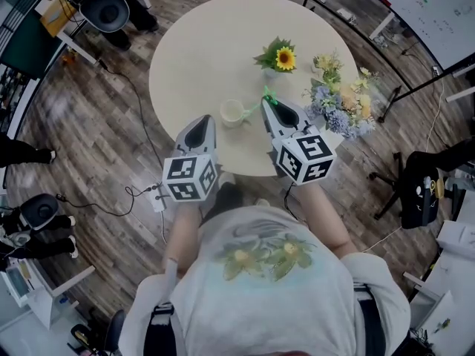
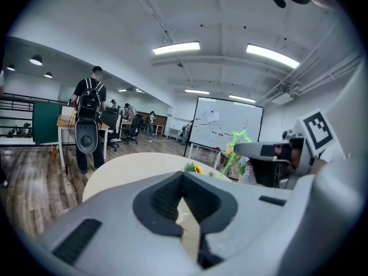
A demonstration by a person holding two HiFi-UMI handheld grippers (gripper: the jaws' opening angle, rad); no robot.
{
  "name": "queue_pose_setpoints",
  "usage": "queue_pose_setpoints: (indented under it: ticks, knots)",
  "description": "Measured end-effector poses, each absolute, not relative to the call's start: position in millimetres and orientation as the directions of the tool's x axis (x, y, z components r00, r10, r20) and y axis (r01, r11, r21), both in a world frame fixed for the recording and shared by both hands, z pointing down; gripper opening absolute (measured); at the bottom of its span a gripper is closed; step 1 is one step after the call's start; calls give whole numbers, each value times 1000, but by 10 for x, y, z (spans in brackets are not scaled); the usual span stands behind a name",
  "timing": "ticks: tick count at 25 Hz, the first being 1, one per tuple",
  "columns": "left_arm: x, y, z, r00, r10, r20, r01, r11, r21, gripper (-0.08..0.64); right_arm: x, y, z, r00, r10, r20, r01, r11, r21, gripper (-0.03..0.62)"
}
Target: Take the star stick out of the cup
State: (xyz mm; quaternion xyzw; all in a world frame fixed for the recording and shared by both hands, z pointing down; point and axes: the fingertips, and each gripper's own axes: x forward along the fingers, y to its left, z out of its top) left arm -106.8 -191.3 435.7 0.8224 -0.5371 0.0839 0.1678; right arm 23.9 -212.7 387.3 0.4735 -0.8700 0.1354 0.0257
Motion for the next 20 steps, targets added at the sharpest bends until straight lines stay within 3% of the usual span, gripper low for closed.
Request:
queue_pose_setpoints:
  ticks: [20]
  knots:
    - [-892, -1684, 4286, 391, -874, 289, -920, -368, 133, 3, 52, -1782, 4160, -607, -745, 278, -794, 583, -171, 31]
